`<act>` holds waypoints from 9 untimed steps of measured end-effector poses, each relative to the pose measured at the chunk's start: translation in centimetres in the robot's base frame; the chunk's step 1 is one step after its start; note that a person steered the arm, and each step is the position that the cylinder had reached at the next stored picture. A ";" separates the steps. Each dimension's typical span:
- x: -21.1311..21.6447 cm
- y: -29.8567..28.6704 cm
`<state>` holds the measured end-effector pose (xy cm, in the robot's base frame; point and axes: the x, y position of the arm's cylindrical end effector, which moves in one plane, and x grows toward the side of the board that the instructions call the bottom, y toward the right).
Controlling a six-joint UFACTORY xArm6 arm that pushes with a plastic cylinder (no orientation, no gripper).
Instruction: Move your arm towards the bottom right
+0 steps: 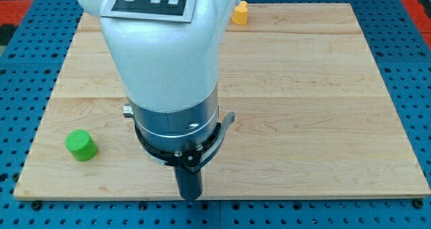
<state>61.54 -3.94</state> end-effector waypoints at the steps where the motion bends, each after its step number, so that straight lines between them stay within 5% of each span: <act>1: 0.2 0.0; 5: 0.4 0.1; 7: -0.6 14.7; 9: -1.2 17.9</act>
<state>60.30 13.94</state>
